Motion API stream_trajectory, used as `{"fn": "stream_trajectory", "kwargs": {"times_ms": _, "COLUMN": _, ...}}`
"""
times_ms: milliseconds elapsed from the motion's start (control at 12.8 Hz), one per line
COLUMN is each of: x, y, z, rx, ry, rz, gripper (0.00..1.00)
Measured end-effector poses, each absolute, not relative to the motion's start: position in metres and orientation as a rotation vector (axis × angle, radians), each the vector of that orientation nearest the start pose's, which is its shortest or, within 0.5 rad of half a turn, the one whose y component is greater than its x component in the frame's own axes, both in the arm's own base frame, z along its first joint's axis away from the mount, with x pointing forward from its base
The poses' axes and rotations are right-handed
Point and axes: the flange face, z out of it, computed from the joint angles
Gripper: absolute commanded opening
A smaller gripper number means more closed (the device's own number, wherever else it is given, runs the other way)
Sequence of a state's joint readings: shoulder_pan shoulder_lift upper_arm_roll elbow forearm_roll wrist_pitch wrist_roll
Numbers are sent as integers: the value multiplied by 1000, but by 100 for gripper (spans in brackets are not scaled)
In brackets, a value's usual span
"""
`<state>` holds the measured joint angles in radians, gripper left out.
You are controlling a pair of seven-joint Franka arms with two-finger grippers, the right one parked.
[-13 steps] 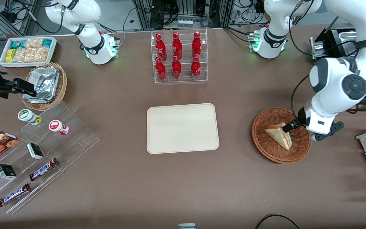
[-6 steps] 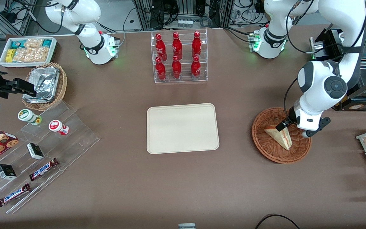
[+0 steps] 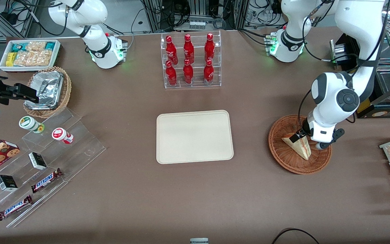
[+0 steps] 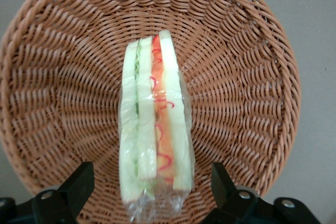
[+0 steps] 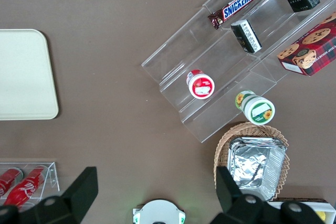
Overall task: Place sandwich from basket to tray
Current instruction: 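Lower the left gripper and close it on the wrapped sandwich, then lift the sandwich and carry it with the left gripper over the tray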
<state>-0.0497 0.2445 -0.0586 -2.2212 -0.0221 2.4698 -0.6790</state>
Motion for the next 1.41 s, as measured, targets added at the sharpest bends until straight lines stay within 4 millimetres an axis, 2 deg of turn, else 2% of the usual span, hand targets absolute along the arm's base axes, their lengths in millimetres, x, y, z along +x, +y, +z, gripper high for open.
{"fn": "stream_trajectory", "kwargs": {"times_ms": 78, "x": 547, "y": -59, "z": 259, "rx": -3033, "ry": -924, "rz": 5, "gripper": 3}}
{"fn": "stream_trajectory", "kwargs": {"times_ms": 157, "x": 548, "y": -59, "z": 254, "rx": -3033, "ry": -926, "rz": 7, "gripper": 0}}
{"fn": "stream_trajectory", "kwargs": {"times_ms": 314, "x": 548, "y": -59, "z": 250, "rx": -3032, "ry": -927, "rz": 10, "gripper": 0}}
{"fn": "stream_trajectory", "kwargs": {"times_ms": 549, "x": 553, "y": -60, "z": 259, "rx": -3038, "ry": -928, "rz": -13, "gripper": 0}}
{"fn": "stream_trajectory", "kwargs": {"times_ms": 706, "x": 560, "y": -63, "z": 284, "rx": -3033, "ry": -917, "rz": 19, "gripper": 0}}
{"fn": "stream_trajectory", "kwargs": {"times_ms": 863, "x": 572, "y": -81, "z": 334, "rx": -3020, "ry": -857, "rz": 114, "gripper": 0}}
{"fn": "stream_trajectory", "kwargs": {"times_ms": 1020, "x": 580, "y": -123, "z": 392, "rx": -3034, "ry": -740, "rz": 136, "gripper": 0}}
{"fn": "stream_trajectory", "kwargs": {"times_ms": 1098, "x": 580, "y": -152, "z": 411, "rx": -3054, "ry": -670, "rz": 119, "gripper": 0}}
{"fn": "stream_trajectory", "kwargs": {"times_ms": 1255, "x": 568, "y": -214, "z": 425, "rx": -3093, "ry": -519, "rz": 87, "gripper": 0}}
{"fn": "stream_trajectory", "kwargs": {"times_ms": 1412, "x": 549, "y": -282, "z": 421, "rx": -3116, "ry": -362, "rz": 87, "gripper": 0}}
